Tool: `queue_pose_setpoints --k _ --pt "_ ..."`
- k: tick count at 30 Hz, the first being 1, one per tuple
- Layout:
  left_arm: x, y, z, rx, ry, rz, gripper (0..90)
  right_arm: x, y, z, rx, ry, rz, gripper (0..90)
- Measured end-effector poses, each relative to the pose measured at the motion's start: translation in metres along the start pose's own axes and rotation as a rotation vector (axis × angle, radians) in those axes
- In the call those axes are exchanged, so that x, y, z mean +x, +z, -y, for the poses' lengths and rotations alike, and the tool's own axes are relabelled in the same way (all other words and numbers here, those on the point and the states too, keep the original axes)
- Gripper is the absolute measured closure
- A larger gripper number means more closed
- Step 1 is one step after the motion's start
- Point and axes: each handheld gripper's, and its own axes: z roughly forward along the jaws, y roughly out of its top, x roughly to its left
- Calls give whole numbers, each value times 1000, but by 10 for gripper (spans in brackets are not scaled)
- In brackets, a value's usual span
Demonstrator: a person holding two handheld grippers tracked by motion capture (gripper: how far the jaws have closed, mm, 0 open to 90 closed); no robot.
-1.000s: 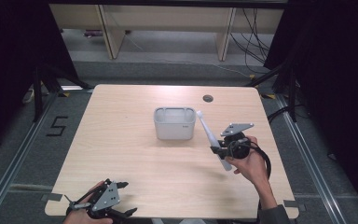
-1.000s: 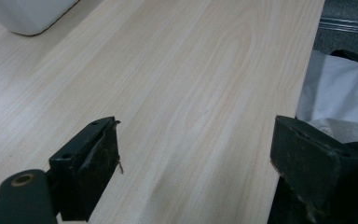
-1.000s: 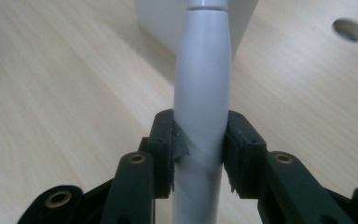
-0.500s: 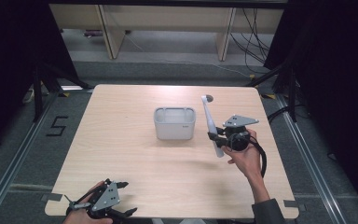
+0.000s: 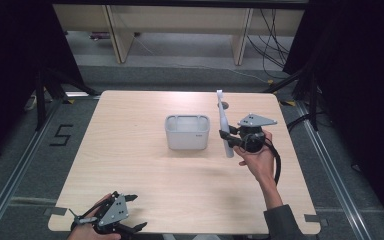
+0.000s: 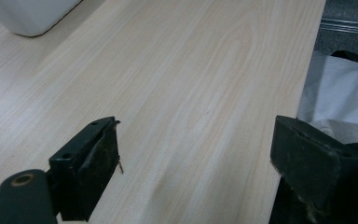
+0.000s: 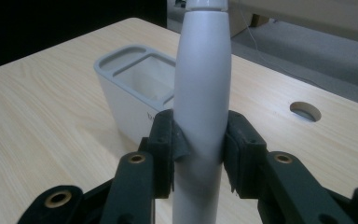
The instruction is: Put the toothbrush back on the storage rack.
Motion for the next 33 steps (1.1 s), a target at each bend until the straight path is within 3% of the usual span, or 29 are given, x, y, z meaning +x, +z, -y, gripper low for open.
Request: queue_pose_setpoints --k 9,11,14,15,19,23,25,28,33 --pt "3 -1 -1 23 25 -9 147 0 11 -16 -48 20 -5 665" --pt "0 0 0 -2 2 -1 147 1 15 -20 -77 34 1 665" --pt "2 -1 0 19 24 -8 147 0 16 -25 -75 23 -11 664" --pt "1 0 0 0 4 -2 147 0 18 -29 -86 24 -10 665" --pt "2 -1 -1 16 16 -3 147 2 22 -39 -101 36 -22 664" --pt "0 0 0 -10 -1 -6 148 4 26 -48 -112 37 -17 664" --pt "1 -1 -1 14 13 -2 147 4 28 -50 -119 33 -21 664" --pt "0 0 0 -6 1 0 147 5 34 -58 -125 52 -18 664" --pt "0 -1 0 1 0 3 147 5 41 -64 -134 50 -14 664"
